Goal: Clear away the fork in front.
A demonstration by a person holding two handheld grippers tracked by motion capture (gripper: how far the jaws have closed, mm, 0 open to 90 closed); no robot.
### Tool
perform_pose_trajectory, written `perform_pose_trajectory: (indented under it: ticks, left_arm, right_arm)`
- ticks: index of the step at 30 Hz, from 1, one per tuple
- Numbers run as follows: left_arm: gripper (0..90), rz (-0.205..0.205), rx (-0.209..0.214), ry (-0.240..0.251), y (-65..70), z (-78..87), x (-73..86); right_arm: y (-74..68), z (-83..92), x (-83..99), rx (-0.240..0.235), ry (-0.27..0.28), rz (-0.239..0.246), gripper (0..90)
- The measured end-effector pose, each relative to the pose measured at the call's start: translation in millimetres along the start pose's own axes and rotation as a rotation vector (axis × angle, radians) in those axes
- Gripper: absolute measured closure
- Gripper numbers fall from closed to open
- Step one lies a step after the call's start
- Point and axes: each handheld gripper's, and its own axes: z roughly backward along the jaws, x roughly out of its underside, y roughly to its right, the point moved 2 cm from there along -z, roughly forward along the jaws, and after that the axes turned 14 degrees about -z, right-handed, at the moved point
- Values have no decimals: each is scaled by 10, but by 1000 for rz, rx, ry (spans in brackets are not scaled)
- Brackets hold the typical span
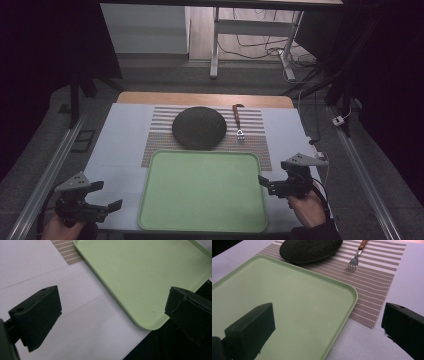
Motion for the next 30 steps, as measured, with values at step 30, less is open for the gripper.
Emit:
perform_pose_trajectory:
  ticks: [30]
  left_arm:
    - [11,10,1,-9,-11,-10,-1]
  right_arm:
    - [181,-683,-390,138,-95,55,0]
